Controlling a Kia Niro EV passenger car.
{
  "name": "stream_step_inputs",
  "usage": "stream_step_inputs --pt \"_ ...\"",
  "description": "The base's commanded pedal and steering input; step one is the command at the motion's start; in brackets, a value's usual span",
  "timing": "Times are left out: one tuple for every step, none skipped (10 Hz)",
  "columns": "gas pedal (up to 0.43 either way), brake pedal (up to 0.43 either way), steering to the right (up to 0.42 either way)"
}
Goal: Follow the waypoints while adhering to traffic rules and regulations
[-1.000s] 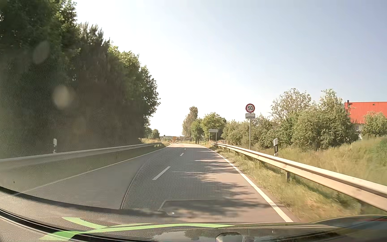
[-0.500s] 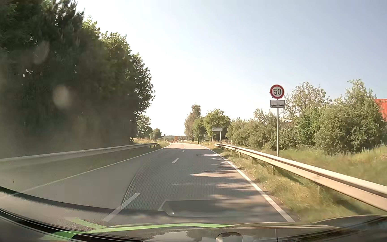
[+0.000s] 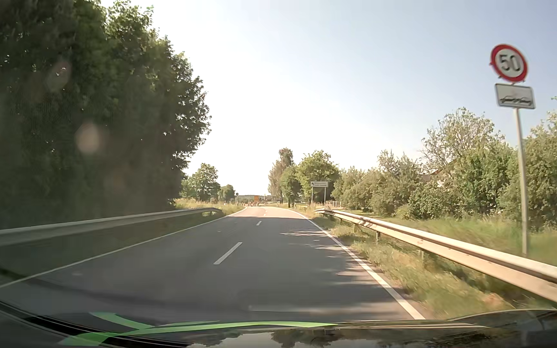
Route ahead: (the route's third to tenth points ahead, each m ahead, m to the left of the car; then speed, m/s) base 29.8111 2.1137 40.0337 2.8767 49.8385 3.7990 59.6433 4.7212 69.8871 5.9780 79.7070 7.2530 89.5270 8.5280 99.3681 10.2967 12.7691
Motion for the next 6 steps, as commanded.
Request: stream_step_inputs --pt "0.209 0.000 -0.010" --pt "0.209 0.000 -0.010" --pt "0.209 0.000 -0.011" --pt "0.209 0.000 -0.011" --pt "0.209 0.000 -0.011" --pt "0.209 0.000 -0.011"
